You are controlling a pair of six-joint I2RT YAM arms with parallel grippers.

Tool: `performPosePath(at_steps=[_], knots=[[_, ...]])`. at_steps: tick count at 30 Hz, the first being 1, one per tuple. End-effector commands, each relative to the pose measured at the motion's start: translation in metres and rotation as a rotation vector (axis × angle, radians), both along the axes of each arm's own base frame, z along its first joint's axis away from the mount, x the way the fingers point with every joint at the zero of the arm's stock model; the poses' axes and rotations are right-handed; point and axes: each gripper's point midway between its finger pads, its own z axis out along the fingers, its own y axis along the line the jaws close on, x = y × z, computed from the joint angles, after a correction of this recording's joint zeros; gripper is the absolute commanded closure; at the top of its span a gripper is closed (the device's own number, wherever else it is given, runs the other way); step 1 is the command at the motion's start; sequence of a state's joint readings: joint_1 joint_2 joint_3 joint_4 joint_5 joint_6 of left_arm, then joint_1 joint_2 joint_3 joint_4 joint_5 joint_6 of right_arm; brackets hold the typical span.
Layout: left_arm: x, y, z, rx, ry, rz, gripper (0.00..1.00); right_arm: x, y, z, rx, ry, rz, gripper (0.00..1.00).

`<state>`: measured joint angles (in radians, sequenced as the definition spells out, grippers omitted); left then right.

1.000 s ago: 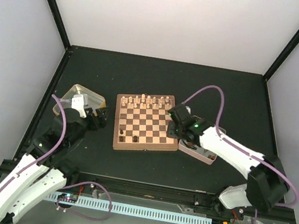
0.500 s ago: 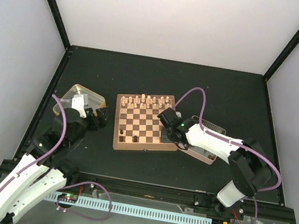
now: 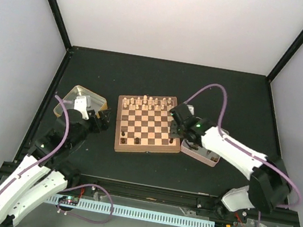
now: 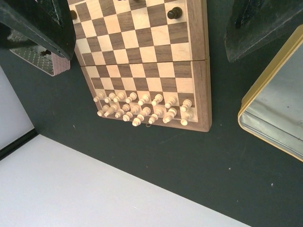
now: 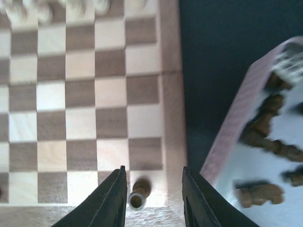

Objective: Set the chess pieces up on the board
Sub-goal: Place the chess piece on the chessboard, then pick up the chess piece from the storage box.

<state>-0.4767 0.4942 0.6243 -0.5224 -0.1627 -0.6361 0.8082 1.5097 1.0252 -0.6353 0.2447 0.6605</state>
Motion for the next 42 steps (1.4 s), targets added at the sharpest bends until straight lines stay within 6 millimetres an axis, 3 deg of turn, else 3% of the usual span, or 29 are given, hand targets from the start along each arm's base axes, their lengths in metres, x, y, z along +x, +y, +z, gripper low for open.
performPosePath(at_steps=[1,7,13,22,35,42], knots=[[0.002,-0.005,0.005,0.003,-0.017,-0.029,0.12,0.018,-0.051,0.026,0.012,-0.108,-0.175,0.67],[0.004,-0.008,0.007,0.003,-0.021,-0.047,0.12,0.025,-0.118,0.006,0.013,-0.082,-0.328,0.67],[0.006,-0.017,0.005,-0.009,-0.010,-0.080,0.13,0.038,-0.141,-0.020,0.041,-0.050,-0.391,0.68],[0.009,-0.020,0.007,-0.011,-0.007,-0.092,0.13,0.079,-0.138,-0.031,-0.038,-0.075,-0.377,0.69],[0.008,-0.020,0.006,-0.002,-0.003,-0.094,0.13,0.086,-0.144,-0.060,-0.124,-0.027,-0.395,0.84],[0.007,-0.019,0.004,0.002,-0.001,-0.091,0.13,0.084,-0.148,-0.045,-0.132,-0.062,-0.389,0.98]])
